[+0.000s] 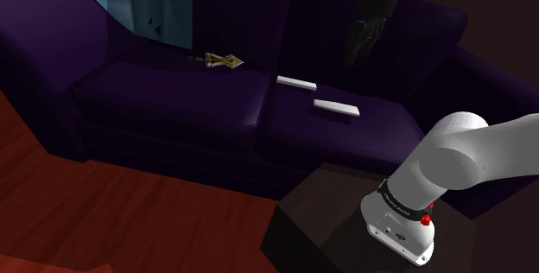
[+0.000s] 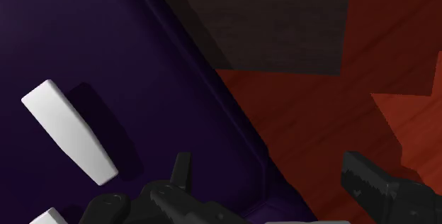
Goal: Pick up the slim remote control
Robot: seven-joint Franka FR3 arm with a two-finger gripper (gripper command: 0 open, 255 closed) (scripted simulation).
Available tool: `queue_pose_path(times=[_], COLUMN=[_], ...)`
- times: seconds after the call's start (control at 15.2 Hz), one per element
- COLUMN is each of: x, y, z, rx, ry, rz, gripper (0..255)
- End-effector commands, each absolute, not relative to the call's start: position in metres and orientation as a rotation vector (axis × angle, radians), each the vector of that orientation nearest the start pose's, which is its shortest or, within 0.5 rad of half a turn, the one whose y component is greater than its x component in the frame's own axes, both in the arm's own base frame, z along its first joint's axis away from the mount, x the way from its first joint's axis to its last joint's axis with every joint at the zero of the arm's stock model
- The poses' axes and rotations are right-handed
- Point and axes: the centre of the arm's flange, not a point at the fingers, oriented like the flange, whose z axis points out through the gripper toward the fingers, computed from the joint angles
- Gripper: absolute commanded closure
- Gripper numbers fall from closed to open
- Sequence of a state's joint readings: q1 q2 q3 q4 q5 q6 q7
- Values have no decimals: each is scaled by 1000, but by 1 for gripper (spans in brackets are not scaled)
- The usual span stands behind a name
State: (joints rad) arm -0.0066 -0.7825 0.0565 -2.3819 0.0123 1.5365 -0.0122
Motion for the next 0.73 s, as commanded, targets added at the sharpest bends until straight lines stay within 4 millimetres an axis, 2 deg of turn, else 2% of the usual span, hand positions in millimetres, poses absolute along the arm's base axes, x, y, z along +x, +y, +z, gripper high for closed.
queue_pose_path(times=[0.0, 0.66], x=[303, 309], y=[21, -76], z=[574, 484], rx=[-3167, -3138], ry=[-71, -376], rz=[101, 77], gripper=[0, 0])
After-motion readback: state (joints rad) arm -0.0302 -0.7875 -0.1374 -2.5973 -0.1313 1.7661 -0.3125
